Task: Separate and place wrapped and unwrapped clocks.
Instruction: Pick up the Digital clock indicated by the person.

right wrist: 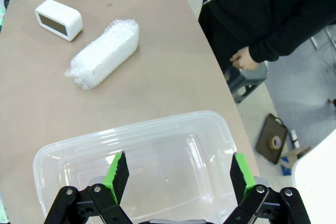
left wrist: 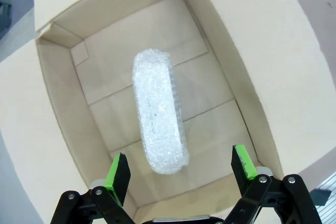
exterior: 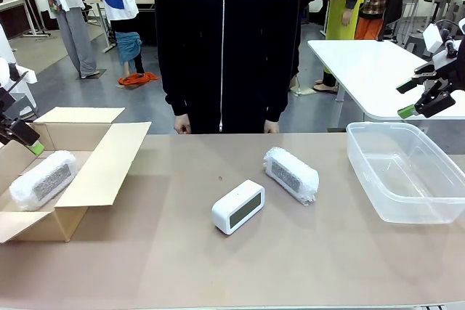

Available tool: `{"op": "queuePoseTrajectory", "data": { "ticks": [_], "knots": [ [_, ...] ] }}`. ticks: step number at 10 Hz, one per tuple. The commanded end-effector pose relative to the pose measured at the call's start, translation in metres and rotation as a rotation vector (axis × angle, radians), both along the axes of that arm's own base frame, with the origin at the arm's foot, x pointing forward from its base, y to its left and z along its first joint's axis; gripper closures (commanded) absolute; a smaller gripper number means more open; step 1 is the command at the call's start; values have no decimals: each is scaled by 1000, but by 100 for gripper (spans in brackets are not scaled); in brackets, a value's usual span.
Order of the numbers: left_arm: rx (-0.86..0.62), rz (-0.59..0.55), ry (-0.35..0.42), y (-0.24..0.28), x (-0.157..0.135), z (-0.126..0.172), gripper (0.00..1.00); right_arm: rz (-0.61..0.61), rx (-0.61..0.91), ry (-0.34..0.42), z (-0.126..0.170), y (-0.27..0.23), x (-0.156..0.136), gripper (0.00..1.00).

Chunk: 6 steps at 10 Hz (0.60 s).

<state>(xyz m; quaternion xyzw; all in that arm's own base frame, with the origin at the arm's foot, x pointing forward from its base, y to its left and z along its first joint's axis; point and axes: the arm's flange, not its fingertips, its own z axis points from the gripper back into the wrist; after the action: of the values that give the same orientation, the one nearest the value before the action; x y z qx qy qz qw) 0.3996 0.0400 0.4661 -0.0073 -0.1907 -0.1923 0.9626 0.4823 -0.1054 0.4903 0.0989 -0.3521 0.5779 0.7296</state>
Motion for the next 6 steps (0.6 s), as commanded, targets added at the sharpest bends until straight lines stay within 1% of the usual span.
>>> {"op": "queuePoseTrajectory", "data": {
  "ticks": [1,3,5,6],
  "knots": [
    [-16,-169,-2,-1,-21,12,0,9,-2,-4,0,0,0,0],
    [-37,-406,-3,2,-41,24,0,9,-2,-4,0,0,0,0],
    [-51,-603,-19,14,-54,34,0,9,-2,-4,0,0,0,0],
    [-55,-665,-35,23,-59,38,0,9,-2,-4,0,0,0,0]
  ]
}}
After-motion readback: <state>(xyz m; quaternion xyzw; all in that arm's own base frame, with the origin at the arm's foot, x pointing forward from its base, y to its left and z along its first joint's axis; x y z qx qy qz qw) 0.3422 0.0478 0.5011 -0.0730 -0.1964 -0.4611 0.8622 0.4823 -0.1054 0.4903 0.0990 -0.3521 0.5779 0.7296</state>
